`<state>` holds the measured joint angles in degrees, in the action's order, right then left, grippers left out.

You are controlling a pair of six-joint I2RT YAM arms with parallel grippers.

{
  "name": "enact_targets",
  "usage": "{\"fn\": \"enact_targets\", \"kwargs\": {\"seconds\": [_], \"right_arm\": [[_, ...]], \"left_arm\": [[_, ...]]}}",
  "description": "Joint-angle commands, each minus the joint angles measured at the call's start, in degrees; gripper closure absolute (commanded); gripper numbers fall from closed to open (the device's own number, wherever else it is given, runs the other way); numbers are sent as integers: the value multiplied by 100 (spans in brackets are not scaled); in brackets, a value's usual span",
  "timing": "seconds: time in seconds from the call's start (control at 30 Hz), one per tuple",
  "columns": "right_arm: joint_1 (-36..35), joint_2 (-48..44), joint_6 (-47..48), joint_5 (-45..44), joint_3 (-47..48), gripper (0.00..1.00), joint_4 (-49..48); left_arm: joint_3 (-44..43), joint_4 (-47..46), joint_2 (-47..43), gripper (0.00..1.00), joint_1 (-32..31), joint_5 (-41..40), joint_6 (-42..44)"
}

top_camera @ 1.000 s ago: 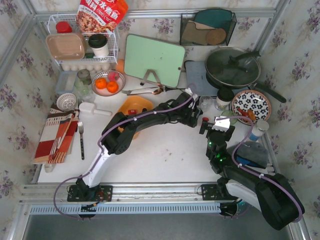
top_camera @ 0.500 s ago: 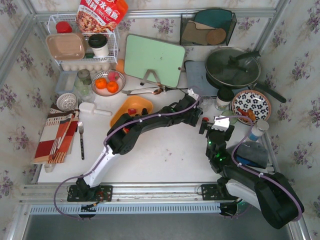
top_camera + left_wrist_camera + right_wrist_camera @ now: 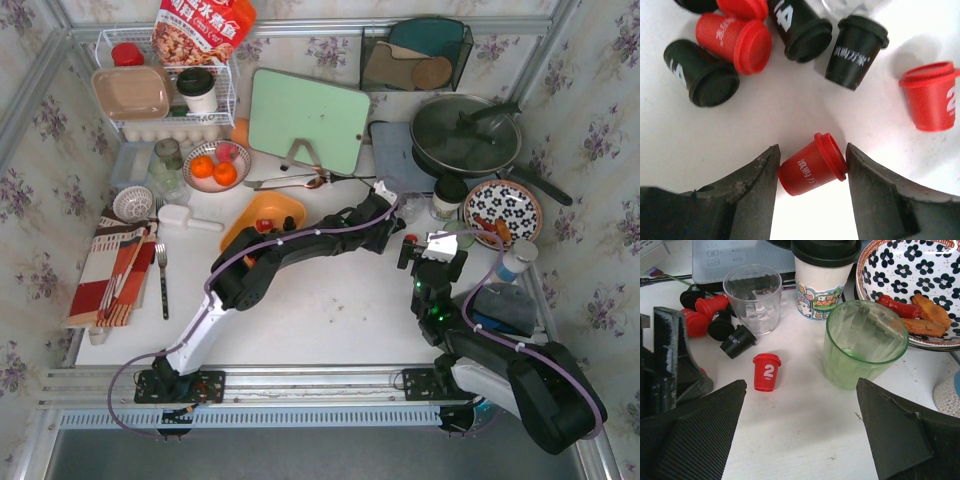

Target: Mix the coffee capsules in the storage basket

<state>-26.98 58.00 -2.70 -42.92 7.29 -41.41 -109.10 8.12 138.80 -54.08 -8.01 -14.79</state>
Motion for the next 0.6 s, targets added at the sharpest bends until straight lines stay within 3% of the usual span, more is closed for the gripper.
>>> {"fn": "enact_targets", "kwargs": {"seconds": [0.0,0.17,0.57], "right_arm": [[-1,31,-29,5,66,0,-102],[0,49,-38,0,65,0,-104],[-7,37,-55,-28,57,0,-96]], "left_arm": [[213,538,-271,44,1,-165,-97],[525,480,-752,51,18,-543,-125],[1437,254,-2145,52,578,-981,-217]]}}
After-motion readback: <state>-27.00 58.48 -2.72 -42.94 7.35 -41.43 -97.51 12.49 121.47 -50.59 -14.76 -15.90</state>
